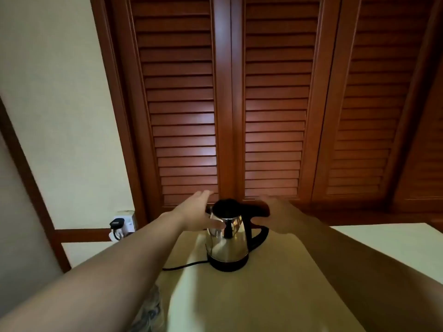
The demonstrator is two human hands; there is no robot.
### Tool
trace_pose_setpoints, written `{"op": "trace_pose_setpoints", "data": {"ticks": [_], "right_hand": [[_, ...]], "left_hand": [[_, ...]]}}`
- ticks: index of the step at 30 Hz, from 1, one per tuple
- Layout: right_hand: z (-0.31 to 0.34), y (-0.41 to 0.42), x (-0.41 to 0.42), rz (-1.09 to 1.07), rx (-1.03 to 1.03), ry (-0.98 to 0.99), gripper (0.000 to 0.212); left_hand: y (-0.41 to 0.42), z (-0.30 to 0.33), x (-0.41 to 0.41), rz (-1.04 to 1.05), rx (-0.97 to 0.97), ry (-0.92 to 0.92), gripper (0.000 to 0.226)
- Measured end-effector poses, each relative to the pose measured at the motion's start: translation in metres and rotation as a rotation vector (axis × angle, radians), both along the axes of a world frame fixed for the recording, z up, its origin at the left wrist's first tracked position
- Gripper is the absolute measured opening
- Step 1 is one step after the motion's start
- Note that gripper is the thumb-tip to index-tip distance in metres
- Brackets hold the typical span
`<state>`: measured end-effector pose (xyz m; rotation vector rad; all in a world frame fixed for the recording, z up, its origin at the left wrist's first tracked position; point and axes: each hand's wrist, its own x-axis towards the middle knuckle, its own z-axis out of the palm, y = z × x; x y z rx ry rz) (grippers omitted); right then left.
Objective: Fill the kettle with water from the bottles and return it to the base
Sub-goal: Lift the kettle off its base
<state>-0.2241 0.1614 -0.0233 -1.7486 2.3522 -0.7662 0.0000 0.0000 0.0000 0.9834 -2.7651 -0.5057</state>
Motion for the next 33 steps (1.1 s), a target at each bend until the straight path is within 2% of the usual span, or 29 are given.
{"op": "trace_pose_setpoints", "data": {"ticks": [3,7,8,13,16,19,22,26,29,33], "right_hand": [[-0.015,-0.014,-0.005,-0.017,0.014,-0.049,0.051],[-0.030,-0.026,-0.005,-0.064,-0.063,-0.083,0.031],[-0.030,-0.026,-0.004,-0.066,-0.080,-0.074,0.031],[-0.020,-0.018,-0.005,-0.045,-0.125,-0.063,0.032],[-0.001,0.002,-0.005,0.004,-0.186,-0.035,0.024],[0.013,0.033,-0.010,0.010,-0.161,-0.018,0.017],[0.016,0.070,-0.018,-0.055,-0.107,0.015,0.019],[0.002,0.125,-0.029,-0.140,-0.102,0.016,0.019],[-0.016,0.164,-0.034,-0.198,-0.087,-0.010,0.023],[-0.036,0.194,-0.036,-0.270,-0.074,-0.037,0.020]], "left_hand": [[-0.013,-0.018,-0.016,0.037,0.069,-0.034,0.119],[-0.030,-0.036,-0.029,0.017,0.137,0.006,0.068],[-0.031,-0.035,-0.029,0.012,0.138,0.026,0.063],[-0.023,-0.024,-0.026,0.037,0.080,0.103,0.077],[-0.014,-0.009,-0.024,0.016,0.056,0.147,0.087],[0.004,-0.001,-0.031,-0.044,0.089,0.164,0.088],[0.034,0.000,-0.043,-0.108,0.141,0.200,0.088],[0.075,-0.015,-0.062,-0.189,0.216,0.219,0.079],[0.103,-0.037,-0.075,-0.238,0.256,0.237,0.088],[0.126,-0.063,-0.084,-0.258,0.197,0.265,0.091]]}}
